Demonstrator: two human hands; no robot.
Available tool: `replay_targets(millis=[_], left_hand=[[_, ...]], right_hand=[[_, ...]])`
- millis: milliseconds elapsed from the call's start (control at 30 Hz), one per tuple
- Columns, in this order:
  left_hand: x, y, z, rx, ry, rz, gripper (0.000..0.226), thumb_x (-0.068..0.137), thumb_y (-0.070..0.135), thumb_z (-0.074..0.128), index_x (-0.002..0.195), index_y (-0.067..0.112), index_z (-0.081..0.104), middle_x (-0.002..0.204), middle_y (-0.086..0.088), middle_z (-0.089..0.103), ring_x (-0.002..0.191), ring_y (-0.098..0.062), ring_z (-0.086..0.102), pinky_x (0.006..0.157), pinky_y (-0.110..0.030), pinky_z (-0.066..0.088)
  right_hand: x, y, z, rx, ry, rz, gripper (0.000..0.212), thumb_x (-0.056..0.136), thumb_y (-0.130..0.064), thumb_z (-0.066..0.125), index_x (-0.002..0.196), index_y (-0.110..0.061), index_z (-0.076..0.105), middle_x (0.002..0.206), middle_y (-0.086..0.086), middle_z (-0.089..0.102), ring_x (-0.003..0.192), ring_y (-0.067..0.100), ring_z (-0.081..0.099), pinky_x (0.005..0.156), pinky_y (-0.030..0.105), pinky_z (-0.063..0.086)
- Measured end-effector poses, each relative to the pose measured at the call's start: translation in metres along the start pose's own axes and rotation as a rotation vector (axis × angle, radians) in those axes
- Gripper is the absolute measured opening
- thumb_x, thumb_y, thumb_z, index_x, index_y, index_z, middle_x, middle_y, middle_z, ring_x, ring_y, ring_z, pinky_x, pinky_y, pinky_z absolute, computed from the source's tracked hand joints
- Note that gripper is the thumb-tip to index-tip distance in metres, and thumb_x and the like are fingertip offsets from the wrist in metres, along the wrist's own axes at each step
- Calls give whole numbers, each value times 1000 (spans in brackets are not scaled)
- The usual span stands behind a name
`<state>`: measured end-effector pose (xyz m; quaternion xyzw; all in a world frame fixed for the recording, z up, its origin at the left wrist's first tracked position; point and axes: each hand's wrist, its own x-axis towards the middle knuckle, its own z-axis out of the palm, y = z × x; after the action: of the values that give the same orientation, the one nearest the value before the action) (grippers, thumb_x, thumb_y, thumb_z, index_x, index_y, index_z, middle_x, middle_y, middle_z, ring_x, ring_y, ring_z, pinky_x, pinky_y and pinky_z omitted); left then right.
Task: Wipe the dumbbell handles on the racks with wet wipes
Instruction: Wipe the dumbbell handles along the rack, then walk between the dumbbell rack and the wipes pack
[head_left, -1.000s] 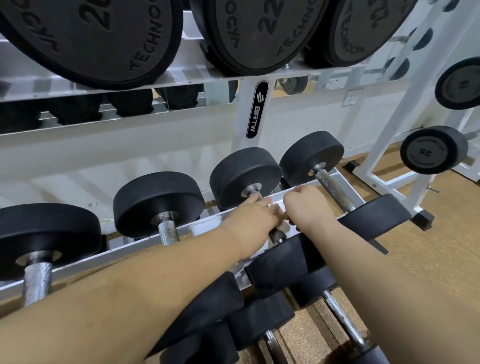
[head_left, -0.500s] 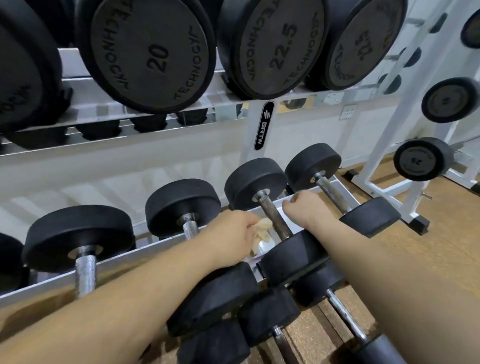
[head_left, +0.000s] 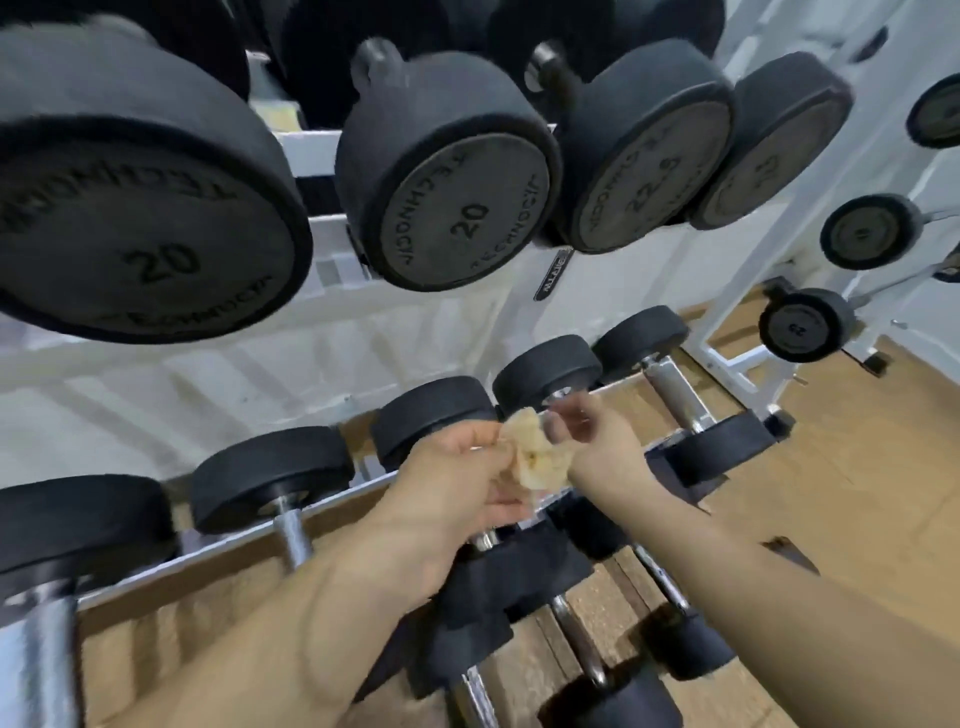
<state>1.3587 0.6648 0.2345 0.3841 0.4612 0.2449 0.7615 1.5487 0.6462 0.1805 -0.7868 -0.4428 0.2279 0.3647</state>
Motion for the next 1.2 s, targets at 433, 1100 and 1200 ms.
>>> replay_targets(millis=[433,1100,1200], left_hand=[[-257,169,120,315,178,118,9,95,9,71,91,16,75,79,-4,75,72,-18,68,67,-32,60],[-443,59,326,591,-315,60,25,100,13,63,112,34,70,98,23,70,86,18,62,68,-2,48],[-452,25,375,617,-349,16,30,101,15,60,121,37,66,114,22,69,103,10,61,82,-10,49]], right_hand=[[-186,-268,-243,523,-374,537,27,91,-43,73,96,-17,77,96,8,78,89,25,77,82,47,64],[-443,-148,-441,940,159,795,23,87,-9,79,109,-4,75,104,17,77,92,25,74,82,34,61],[-461,-105,-471,965,286,842,26,87,3,74,112,-4,72,104,17,77,97,30,76,86,38,62]])
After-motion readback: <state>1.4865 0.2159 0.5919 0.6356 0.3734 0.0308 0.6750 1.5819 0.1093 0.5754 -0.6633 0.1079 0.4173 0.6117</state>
